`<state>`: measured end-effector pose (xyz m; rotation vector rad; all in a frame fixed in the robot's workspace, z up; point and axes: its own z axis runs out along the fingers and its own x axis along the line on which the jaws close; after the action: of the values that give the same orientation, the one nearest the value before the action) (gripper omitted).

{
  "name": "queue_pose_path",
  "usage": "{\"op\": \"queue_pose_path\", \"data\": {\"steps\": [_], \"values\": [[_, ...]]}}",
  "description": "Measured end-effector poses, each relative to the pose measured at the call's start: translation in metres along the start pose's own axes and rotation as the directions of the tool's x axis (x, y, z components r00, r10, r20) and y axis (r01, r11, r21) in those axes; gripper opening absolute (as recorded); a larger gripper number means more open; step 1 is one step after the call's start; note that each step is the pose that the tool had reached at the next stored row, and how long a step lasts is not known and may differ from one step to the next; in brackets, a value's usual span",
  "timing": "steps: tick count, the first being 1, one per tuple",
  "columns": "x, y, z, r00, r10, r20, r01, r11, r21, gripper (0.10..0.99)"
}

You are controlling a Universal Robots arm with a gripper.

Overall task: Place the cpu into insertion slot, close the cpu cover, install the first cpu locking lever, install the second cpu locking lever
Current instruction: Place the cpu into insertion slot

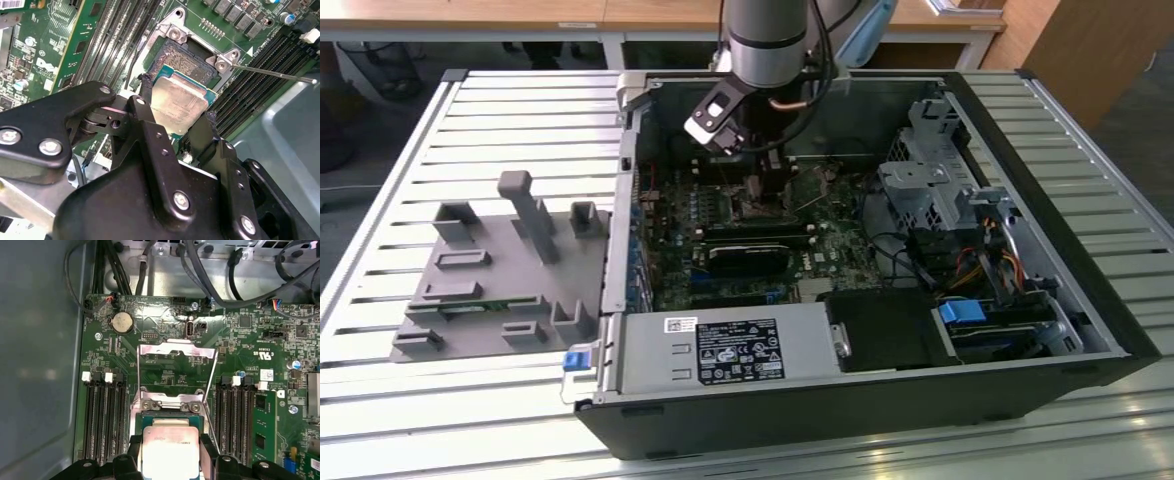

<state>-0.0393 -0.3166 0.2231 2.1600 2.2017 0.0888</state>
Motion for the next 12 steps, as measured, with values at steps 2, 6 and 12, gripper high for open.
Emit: {"op": "queue_pose_path", "data": {"steps": [2, 6, 12], "values": [[0.0006, -0.0001, 0.0020, 1.0000, 0.001, 0.0000, -0.001, 1.0000, 0.000, 0.537], [0.0007, -0.0011, 0.0043, 1.0000, 0.004, 0.0003, -0.004, 1.0000, 0.000, 0.537], [0.0007, -0.0020, 0.0061, 1.0000, 0.009, 0.0007, -0.009, 1.0000, 0.000, 0.537]]}}
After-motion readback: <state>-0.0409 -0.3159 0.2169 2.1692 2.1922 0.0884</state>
